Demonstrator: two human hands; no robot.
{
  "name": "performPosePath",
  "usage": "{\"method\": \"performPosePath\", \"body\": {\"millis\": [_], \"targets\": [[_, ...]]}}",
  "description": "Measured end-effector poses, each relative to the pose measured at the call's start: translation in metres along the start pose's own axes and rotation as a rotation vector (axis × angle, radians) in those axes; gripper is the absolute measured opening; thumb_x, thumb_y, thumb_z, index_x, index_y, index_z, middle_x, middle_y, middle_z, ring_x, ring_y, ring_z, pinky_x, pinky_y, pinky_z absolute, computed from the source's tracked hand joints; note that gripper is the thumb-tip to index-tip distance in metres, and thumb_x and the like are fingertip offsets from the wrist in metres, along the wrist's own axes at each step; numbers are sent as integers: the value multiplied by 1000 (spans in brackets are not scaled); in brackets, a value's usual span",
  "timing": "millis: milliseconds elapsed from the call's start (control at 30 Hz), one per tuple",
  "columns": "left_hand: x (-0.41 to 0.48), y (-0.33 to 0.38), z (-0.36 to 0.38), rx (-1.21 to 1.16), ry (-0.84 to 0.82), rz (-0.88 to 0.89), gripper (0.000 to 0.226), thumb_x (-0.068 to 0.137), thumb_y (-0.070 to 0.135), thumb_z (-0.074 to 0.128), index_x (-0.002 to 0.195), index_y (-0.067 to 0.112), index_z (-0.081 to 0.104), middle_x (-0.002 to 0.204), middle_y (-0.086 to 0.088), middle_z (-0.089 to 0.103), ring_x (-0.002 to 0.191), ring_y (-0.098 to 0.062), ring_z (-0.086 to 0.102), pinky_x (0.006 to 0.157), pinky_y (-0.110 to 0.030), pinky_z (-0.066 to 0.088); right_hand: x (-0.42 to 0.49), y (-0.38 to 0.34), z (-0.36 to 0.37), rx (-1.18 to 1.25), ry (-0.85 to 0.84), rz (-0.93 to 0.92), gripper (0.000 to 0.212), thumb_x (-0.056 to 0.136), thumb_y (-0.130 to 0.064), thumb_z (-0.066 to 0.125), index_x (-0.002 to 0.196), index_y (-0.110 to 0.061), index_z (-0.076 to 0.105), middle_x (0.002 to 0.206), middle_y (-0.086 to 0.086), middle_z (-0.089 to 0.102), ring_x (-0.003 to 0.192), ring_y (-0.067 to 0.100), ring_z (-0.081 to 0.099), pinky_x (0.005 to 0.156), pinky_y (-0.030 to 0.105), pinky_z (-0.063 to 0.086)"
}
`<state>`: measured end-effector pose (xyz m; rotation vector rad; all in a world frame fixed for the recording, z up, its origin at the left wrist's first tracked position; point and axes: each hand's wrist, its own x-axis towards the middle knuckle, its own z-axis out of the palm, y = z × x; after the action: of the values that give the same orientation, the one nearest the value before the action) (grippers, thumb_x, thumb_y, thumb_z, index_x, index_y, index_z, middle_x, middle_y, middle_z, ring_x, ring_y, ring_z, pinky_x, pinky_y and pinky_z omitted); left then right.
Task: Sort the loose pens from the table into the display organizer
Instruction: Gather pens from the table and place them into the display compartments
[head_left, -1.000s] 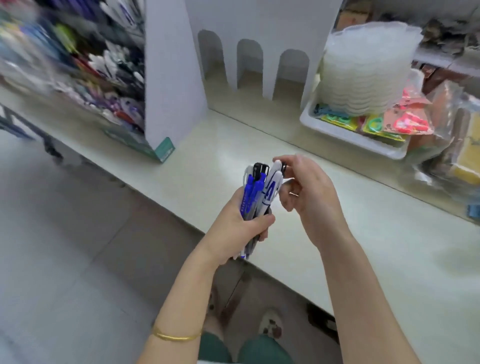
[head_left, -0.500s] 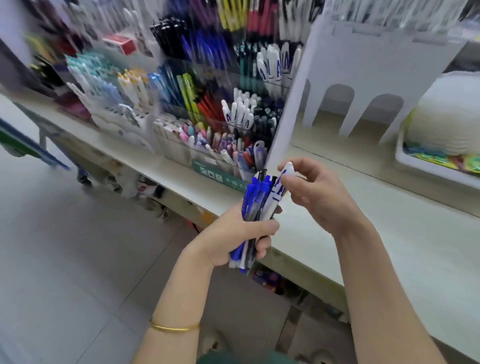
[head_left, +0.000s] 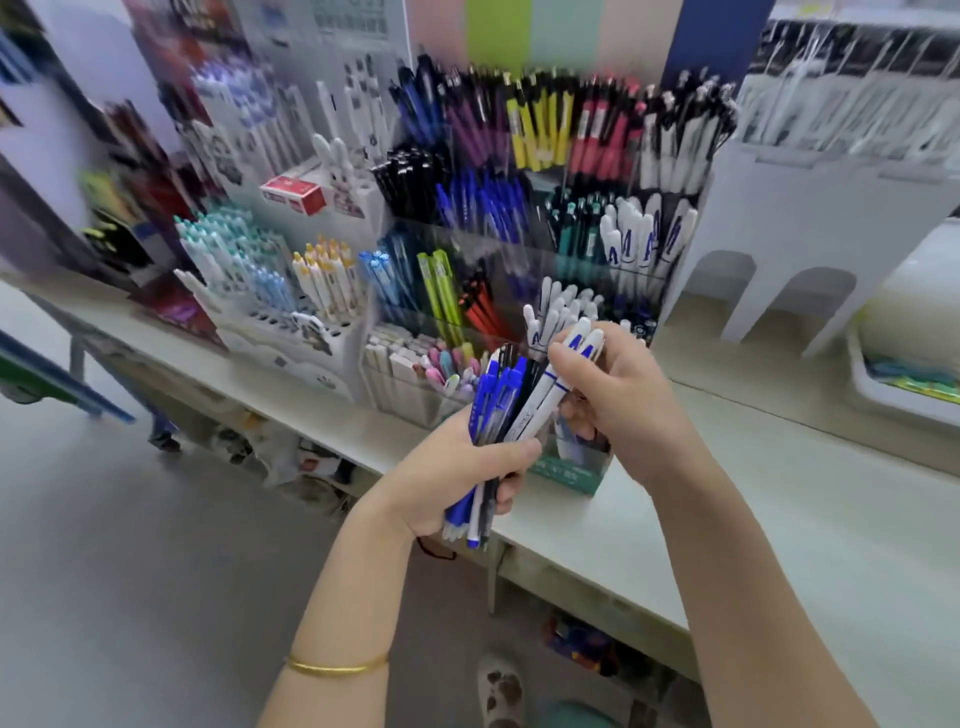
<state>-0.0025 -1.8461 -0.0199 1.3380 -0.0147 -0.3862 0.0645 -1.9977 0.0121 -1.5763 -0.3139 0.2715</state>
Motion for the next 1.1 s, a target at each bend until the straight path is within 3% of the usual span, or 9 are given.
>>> {"method": "performPosePath", "body": {"millis": [200, 300, 467, 567, 700, 833, 967, 1100], "targets": [[25, 27, -36, 197, 87, -36, 11, 95, 12, 61, 88, 14, 53, 64, 0, 50, 52, -12, 45, 50, -21, 42, 48, -14, 5, 114, 285, -95, 20, 99, -11, 43, 80, -16, 41, 67, 8, 47, 44, 7, 37, 39, 15, 30], [34, 34, -49, 448, 224, -37, 11, 94, 20, 62, 94, 21, 52, 60, 4, 51, 53, -13, 47, 57, -26, 44, 63, -24, 1, 77, 357, -208, 19, 97, -7, 42, 82, -17, 39, 70, 7, 51, 46, 3, 43, 45, 14, 35], [50, 40, -69, 889, 388, 103, 11, 96, 24, 55, 99, 27, 44, 77, 5, 60, 69, -17, 62, 65, -35, 51, 77, -28, 18, -257, 291, -193, 19, 90, -4, 55, 78, -13, 43, 67, 6, 44, 54, 10, 41, 48, 22, 38], [56, 52, -86, 1154, 412, 187, 21, 93, 21, 57, 100, 27, 37, 75, 9, 53, 66, -8, 58, 55, -29, 39, 86, -31, 37, -279, 234, -155, 16, 86, -12, 66, 79, -6, 52, 62, 5, 51, 54, 13, 48, 50, 21, 42], [63, 69, -109, 1407, 319, 201, 27, 93, 23, 57, 101, 26, 31, 85, 9, 46, 74, -21, 53, 61, -32, 37, 92, -39, 59, -378, 230, -57, 10, 81, -16, 74, 89, -14, 68, 66, -1, 60, 54, 2, 54, 52, 14, 44], [67, 75, -129, 1522, 207, 244, 28, 93, 21, 54, 96, 25, 27, 86, 5, 50, 74, -25, 59, 57, -33, 41, 90, -37, 76, -574, 239, 67, 8, 79, -19, 75, 83, -13, 71, 67, 4, 63, 54, 5, 52, 54, 21, 44], [65, 75, -140, 1554, 77, 283, 22, 93, 23, 53, 103, 22, 33, 88, 6, 51, 79, -25, 60, 61, -35, 47, 78, -33, 84, -468, 261, 108, 5, 83, -14, 71, 82, -9, 73, 63, 6, 58, 53, 9, 50, 51, 19, 41], [66, 73, -144, 1542, 1, 324, 21, 92, 23, 53, 105, 21, 36, 82, 6, 46, 75, -26, 55, 61, -34, 44, 66, -26, 83, -401, 306, 148, 4, 83, -12, 69, 81, -10, 72, 62, 6, 58, 54, 12, 49, 50, 20, 41]]}}
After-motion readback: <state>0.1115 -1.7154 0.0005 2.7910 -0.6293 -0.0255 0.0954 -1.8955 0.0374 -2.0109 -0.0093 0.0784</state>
